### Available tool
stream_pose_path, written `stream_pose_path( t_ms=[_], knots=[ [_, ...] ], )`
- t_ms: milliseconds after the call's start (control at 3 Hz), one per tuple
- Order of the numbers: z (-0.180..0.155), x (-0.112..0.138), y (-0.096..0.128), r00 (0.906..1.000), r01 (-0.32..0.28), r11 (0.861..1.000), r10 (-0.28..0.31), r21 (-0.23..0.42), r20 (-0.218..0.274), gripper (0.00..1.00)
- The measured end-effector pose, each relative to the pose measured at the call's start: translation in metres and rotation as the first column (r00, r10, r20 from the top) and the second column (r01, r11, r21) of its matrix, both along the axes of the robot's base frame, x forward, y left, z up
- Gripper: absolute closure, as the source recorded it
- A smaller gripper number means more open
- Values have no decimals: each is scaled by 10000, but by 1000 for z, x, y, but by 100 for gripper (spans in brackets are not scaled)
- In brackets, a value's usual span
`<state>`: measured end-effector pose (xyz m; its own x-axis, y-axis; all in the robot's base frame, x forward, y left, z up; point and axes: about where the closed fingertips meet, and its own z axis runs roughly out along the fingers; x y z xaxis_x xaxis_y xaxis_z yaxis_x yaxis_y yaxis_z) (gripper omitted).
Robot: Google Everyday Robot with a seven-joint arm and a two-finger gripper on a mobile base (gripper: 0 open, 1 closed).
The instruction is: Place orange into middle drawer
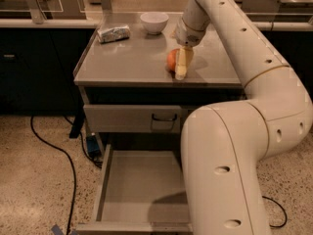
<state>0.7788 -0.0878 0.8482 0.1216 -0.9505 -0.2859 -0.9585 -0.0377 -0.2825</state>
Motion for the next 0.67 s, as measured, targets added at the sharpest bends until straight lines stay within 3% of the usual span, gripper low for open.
stream_pose_path(
  t_ms=[667],
  knots=[
    [0, 0, 0, 10000, 0, 10000, 0, 0, 0, 43]
  ],
)
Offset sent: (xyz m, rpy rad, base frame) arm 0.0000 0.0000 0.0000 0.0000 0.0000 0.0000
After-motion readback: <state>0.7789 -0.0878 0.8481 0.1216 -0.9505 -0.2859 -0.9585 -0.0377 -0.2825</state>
